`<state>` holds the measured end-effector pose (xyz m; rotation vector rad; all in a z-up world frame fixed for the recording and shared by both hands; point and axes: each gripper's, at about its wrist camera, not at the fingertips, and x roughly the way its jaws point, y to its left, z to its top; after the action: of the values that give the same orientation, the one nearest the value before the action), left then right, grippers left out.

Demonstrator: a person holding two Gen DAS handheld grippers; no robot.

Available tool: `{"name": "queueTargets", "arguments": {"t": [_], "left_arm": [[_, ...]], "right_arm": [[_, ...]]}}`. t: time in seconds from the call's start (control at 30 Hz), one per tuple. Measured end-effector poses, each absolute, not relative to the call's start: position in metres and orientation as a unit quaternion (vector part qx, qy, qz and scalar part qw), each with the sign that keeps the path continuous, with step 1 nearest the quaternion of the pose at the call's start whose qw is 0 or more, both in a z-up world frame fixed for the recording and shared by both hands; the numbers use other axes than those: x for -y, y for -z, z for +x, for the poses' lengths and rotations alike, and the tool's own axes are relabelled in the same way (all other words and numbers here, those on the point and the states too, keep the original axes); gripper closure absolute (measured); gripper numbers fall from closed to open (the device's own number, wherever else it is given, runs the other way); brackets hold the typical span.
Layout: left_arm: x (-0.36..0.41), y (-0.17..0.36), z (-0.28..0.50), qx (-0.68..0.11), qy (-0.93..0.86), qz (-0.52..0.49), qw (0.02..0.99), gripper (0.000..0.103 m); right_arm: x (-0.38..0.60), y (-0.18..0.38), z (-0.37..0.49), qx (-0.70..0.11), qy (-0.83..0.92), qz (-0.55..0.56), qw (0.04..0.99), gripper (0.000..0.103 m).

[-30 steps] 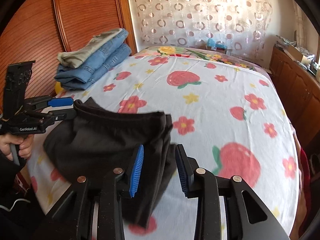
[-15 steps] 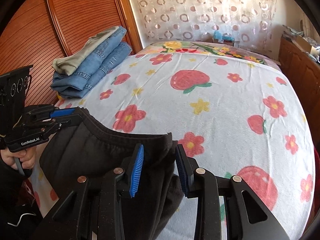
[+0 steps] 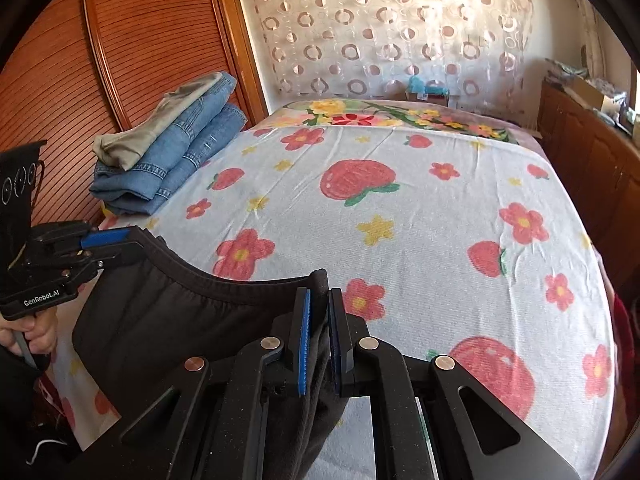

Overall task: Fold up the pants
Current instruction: 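Lift the folded edge with both grippers and fold it toward the waistband, then lower the fold onto the shorts and open both grippers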

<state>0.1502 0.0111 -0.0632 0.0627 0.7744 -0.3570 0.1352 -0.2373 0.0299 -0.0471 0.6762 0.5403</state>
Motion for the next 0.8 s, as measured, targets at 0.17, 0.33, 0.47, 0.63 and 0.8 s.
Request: {"name": "queueTargets", "arguments": {"t": [0.17,0.33,0.47,0.63,0.8], "left_arm": [[-0.010,0.061,0.149,-0.375,0.170,0.034,0.911,0.083],[-0.011,0.060,0.148,-0.377,0.162,0.032,0.911,0.081],[-0.014,0.059,0.145,-0.376,0.159,0.027,0.912,0.070],[-0.019,0.060,0.139,-0.372,0.158,0.014,0.915,0.045],[-0.024,0.066,0.137,-0.377,0.156,0.000,0.913,0.021]], "right_arm": [[0.242,-0.035,0.129,-0.323,-0.254,-0.026,0.911,0.094],[0.248,-0.042,0.119,-0.318,-0.261,-0.016,0.911,0.094],[0.253,-0.045,0.105,-0.315,-0.263,-0.017,0.912,0.094],[0.259,-0.047,0.089,-0.312,-0.264,-0.020,0.912,0.092],[0.262,-0.046,0.076,-0.311,-0.262,-0.022,0.913,0.089]]}}
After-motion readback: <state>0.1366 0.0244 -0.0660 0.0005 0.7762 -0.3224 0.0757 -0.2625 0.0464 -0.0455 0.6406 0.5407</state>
